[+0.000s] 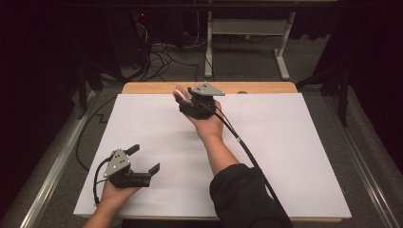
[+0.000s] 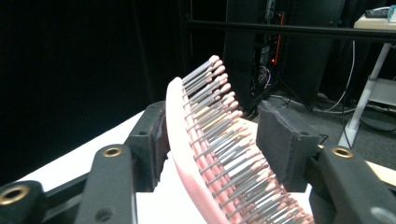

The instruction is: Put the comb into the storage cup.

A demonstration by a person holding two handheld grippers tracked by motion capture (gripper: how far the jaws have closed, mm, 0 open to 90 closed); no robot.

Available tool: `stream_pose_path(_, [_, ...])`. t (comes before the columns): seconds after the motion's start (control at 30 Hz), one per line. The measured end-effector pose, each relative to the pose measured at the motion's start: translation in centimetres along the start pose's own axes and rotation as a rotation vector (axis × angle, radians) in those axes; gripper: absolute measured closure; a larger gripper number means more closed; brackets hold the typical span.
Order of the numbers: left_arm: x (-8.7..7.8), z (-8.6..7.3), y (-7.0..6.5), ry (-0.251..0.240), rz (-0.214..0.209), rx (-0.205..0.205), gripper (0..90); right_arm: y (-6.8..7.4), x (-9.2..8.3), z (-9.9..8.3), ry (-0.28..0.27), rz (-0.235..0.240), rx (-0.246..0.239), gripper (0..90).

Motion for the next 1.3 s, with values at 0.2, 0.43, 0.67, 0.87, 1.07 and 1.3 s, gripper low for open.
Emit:
stream_pose_path(0.2, [0.0, 0.0, 0.0, 0.0, 0.0, -0.002, 0.0, 0.0, -0.3, 0.2, 0.0, -0.008, -0.01, 36.0])
stream_pose_path(0.43, [0.1, 0.0, 0.1, -0.003, -0.006, -0.011, 0.0, 0.0, -1.0, 0.8, 0.008, -0.023, -0.014, 22.7])
stream_pose_path(0.67, [0.1, 0.0, 0.2, 0.004, -0.003, -0.016, 0.0, -0.3, -2.3, 1.1, -0.007, -0.022, -0.006, 15.7])
stream_pose_path(0.87, [0.3, -0.2, 0.3, 0.016, -0.004, -0.019, 0.0, -0.4, -3.4, 1.3, -0.005, -0.01, -0.003, 6.7])
stream_pose_path(1.07, [0.2, -0.2, 0.4, 0.006, -0.005, -0.026, 0.0, -0.3, -4.4, 1.3, -0.006, -0.007, -0.017, 0.5])
stream_pose_path(1.3, [0.1, -0.1, 0.5, 0.01, 0.0, -0.03, 0.0, -0.3, -6.1, 1.3, -0.013, -0.001, -0.028, 0.5])
Point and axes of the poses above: each handheld gripper's, and its own axes: x roughly forward along the jaws, z roughly out of its top, y roughly to its left, the point moved 1 cm from there along x, roughly forward along the jaws, and after that the axes turned 8 degrees about -y, right-handed, at the moved point
